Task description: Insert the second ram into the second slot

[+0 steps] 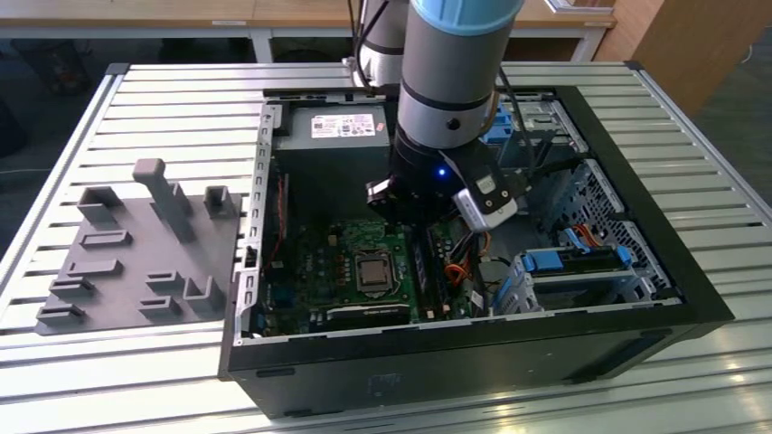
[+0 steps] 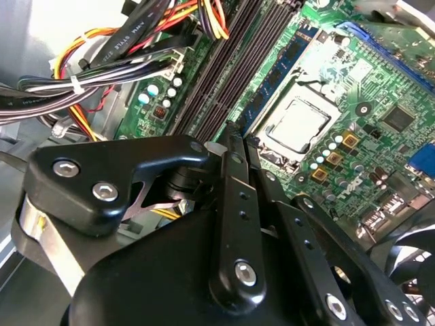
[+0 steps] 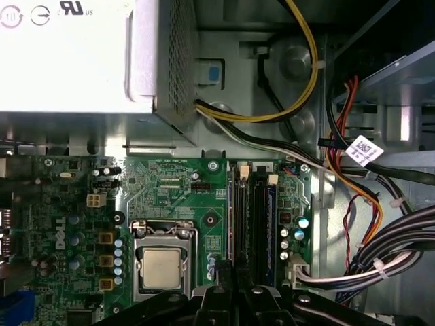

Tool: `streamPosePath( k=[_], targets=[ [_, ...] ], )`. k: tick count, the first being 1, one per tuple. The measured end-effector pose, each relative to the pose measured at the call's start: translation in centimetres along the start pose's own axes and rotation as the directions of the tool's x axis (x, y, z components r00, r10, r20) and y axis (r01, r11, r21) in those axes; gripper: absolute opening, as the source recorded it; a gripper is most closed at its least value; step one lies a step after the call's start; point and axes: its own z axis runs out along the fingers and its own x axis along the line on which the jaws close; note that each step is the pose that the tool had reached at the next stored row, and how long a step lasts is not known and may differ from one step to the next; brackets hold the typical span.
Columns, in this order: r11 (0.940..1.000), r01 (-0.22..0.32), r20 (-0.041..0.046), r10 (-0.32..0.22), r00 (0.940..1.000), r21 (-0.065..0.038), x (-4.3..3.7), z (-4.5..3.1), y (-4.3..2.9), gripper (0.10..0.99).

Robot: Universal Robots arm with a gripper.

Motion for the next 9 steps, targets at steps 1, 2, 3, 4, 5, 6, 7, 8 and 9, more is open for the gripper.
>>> streamPosePath(
  k=[1, 2, 3, 4, 5, 6, 7, 8, 9],
  targets=[
    [1.0000, 0.000, 0.0000, 0.000, 1.0000, 0.000, -0.04, 0.03, 0.00, 0.133],
    [1.0000, 0.000, 0.0000, 0.000, 1.0000, 0.000, -0.09, 0.03, 0.00, 0.133],
    [1.0000, 0.000, 0.0000, 0.000, 1.0000, 0.000, -0.16, 0.04, 0.00, 0.133],
    [1.0000, 0.000, 0.0000, 0.000, 1.0000, 0.000, -0.21, 0.06, 0.00, 0.133],
    [1.0000, 0.000, 0.0001, 0.000, 1.0000, -0.001, -0.26, 0.09, 0.00, 0.133],
    [1.0000, 0.000, 0.0002, 0.000, 1.0000, -0.001, -0.29, 0.13, 0.01, 0.133],
    [1.0000, 0.000, 0.0001, 0.000, 1.0000, -0.001, -0.32, 0.19, 0.01, 0.133],
    [1.0000, 0.000, -0.0002, 0.000, 1.0000, 0.000, -0.33, 0.21, -0.01, 0.133],
    [1.0000, 0.000, -0.0005, 0.000, 1.0000, 0.000, -0.34, 0.25, -0.03, 0.133]
  ],
)
